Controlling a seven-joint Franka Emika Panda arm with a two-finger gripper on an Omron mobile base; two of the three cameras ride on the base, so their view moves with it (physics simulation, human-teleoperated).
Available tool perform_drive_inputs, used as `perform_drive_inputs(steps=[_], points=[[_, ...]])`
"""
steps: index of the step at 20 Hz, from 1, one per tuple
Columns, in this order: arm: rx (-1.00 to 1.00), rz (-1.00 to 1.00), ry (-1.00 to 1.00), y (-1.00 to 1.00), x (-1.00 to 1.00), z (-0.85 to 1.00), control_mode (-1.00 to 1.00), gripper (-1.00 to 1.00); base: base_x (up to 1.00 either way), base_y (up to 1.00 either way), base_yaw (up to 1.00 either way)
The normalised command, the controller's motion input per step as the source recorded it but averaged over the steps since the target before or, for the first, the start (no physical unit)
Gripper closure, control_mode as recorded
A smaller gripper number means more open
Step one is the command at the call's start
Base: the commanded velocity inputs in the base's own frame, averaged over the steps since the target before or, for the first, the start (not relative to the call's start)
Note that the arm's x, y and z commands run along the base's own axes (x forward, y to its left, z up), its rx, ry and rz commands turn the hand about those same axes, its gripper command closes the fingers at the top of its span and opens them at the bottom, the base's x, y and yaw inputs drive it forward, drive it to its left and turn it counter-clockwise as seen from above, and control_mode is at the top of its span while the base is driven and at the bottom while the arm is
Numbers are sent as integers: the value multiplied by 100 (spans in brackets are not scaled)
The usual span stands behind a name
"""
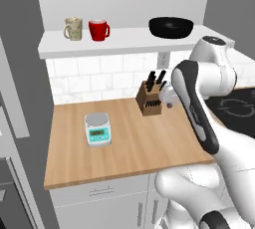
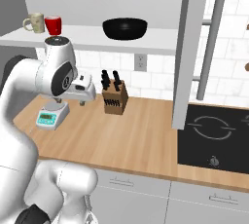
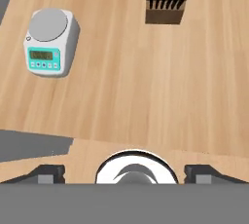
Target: Gather all objects into one cabinet and sort the glasses and bowls to opposite sides.
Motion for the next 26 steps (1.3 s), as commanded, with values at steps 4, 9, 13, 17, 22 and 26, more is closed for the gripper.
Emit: perform_drive_inputs(steps=[4,9,13,17,22,26], points=[[-1,0,-18,0,-95,51,-100,-100,0,0,0],[-4,0,-14,1,-80,74,-100,-100,0,0,0],[-1,-6,-7,0,-94,66,-100,-100,0,0,0],[0,-6,0,0,-58,55,-100,-100,0,0,0],[7,-4,0,-15,-45,21,-100,-100,0,0,0],[0,0,1,-3,-8,0,-100,-100,0,0,0]])
